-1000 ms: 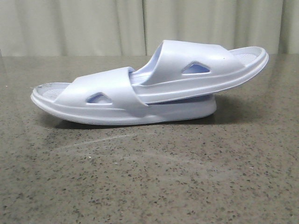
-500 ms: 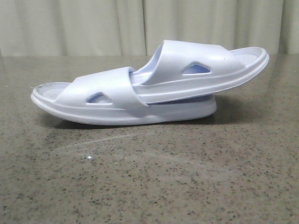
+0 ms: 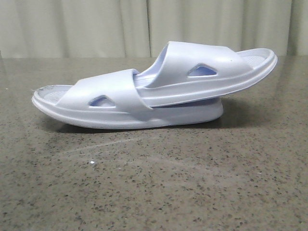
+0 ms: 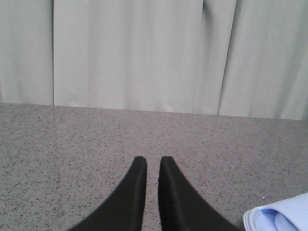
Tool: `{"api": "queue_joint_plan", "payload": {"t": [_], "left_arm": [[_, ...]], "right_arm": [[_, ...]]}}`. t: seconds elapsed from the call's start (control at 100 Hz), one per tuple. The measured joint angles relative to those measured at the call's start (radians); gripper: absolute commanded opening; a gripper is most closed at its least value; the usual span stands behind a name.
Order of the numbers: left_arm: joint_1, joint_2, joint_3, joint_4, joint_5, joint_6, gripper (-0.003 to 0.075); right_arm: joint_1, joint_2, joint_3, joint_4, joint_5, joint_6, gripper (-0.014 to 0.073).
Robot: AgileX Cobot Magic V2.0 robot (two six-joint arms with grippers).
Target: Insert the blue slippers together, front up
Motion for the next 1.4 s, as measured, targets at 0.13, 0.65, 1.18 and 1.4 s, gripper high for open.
{"api": "queue_joint_plan", "payload": {"t": [0.13,0.65,1.18,1.4], "left_arm": [[0.000,0.000,0.000,0.000,0.000,0.000,0.0016],[0.000,0.000,0.006,0.000,-0.003,0.000,0.0016],[0.013,-0.112,0.084,0.794,-0.021,-0.509,0.0016],[0.090,-0.216,0.220,1.206,0.012,-0.998,0.0016]], "right_arm": [[0.000,0.000,0.000,0.000,0.000,0.000,-0.0107],[0.000,0.000,0.000,0.000,0.000,0.000,-0.0107],[0.000,0.000,0.000,0.000,0.000,0.000,-0.0107],[0.000,0.000,0.000,0.000,0.000,0.000,-0.0107]]}}
